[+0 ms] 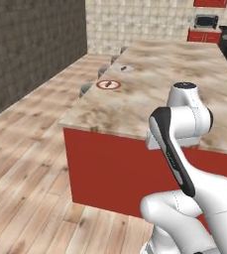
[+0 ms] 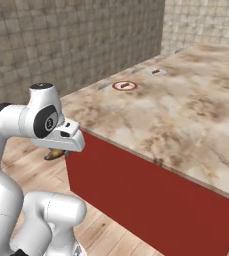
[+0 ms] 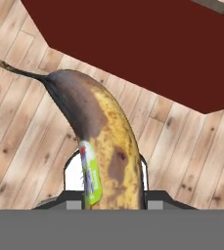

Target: Pick up the banana and apple from the fridge and place one fruit on each plate on the dining counter.

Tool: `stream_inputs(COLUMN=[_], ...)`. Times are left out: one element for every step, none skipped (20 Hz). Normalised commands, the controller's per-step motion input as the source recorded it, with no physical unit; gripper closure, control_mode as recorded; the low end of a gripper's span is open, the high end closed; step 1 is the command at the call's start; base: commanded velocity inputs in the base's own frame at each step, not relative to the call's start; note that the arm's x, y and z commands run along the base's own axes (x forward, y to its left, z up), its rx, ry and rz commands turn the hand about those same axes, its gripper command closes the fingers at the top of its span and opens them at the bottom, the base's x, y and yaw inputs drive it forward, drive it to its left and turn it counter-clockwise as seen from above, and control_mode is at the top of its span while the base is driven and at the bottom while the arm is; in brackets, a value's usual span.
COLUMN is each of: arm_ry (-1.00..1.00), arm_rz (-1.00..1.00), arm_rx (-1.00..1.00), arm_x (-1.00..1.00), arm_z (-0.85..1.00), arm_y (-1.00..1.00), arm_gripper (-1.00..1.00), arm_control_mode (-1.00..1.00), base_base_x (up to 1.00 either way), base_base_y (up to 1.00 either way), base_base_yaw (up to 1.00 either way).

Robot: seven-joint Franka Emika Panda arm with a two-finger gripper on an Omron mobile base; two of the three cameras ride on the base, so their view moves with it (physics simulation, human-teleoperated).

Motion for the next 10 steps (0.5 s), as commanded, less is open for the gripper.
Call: stream_inputs(arm_ry=[0.00,0.00,0.00,0.00,0.00,0.00,0.00,0.00,0.00,0.00], arm_rz=[0.00,0.00,0.00,0.00,0.00,0.00,0.00,0.00,0.00,0.00], arm_rx=[0.00,0.00,0.00,0.00,0.00,0.00,0.00,0.00,0.00,0.00], arm_x=[0.00,0.00,0.00,0.00,0.00,0.00,0.00,0.00,0.00,0.00], arm_z=[0.00,0.00,0.00,0.00,0.00,0.00,0.00,0.00,0.00,0.00], arm_y=[0.00,0.00,0.00,0.00,0.00,0.00,0.00,0.00,0.00,0.00], arm_gripper=[1.00,1.00,1.00,1.00,1.00,1.00,1.00,1.00,1.00,1.00], arm_control_mode=[1.00,1.00,1.00,1.00,1.00,1.00,1.00,1.00,1.00,1.00], base_base_x=[0.70,0.75,0.86,0.95,1.00,1.00,1.00,1.00,1.00,1.00], base_base_y=[1.00,1.00,1.00,1.00,1.00,1.00,1.00,1.00,1.00,1.00], base_base_yaw=[-0.15,-0.18,-0.21,-0.25,-0.28,-0.32,-0.32,-0.30,-0.30,-0.30])
